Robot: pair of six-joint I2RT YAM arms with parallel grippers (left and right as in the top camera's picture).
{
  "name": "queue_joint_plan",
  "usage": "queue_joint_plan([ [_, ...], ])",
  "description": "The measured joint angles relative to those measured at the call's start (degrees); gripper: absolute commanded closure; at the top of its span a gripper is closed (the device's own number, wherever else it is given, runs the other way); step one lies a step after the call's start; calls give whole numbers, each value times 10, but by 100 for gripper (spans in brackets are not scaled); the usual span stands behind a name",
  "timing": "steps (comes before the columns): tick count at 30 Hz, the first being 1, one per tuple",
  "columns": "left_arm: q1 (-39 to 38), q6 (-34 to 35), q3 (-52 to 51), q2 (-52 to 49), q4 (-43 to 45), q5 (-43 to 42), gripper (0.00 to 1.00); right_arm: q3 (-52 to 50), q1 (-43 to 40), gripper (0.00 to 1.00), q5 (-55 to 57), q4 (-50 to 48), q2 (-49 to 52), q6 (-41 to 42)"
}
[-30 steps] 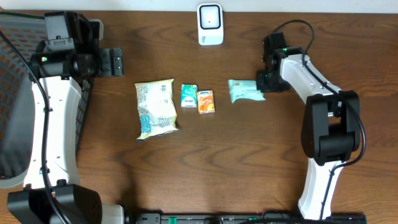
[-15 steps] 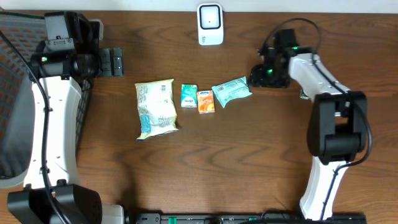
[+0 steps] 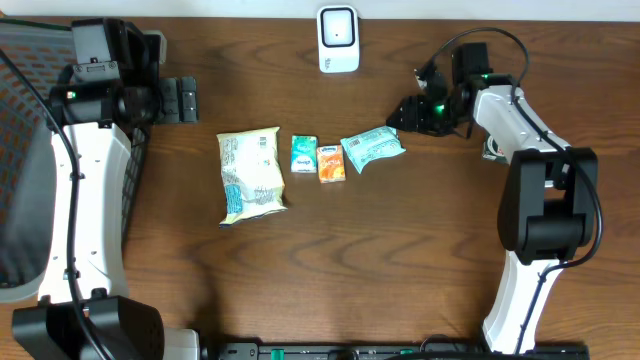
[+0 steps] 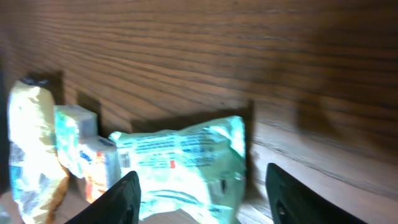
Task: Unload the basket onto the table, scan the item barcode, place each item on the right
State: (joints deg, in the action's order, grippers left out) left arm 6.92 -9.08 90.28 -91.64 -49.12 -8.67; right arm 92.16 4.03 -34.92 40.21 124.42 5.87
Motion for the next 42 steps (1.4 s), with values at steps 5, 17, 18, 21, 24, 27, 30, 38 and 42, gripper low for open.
queue_joint_plan([
  [5, 0, 0, 0, 0, 0, 0, 2, 0, 1, 47, -21, -8, 27, 2],
  [17, 0, 0, 0, 0, 0, 0, 3, 11, 20, 49, -60, 30, 59, -10],
  [18, 0, 0, 0, 0, 0, 0, 2, 14, 23, 51, -65, 40, 61, -14],
  [21, 0, 0, 0, 0, 0, 0, 2, 16, 34, 65, -74, 58, 67, -28],
  [24, 0, 0, 0, 0, 0, 0, 2, 16, 43, 80, -82, 62, 75, -33],
  [27, 0, 0, 0, 0, 0, 0, 2, 16, 47, 92, -85, 50, 79, -37],
  [30, 0, 0, 0, 0, 0, 0, 3, 16, 47, 99, -96, 35, 82, -37],
  [38, 0, 0, 0, 0, 0, 0, 2, 16, 52, 99, -106, 18, 83, -36],
  [42, 0, 0, 0, 0, 0, 0, 3, 16, 52, 99, -106, 22, 80, -36],
])
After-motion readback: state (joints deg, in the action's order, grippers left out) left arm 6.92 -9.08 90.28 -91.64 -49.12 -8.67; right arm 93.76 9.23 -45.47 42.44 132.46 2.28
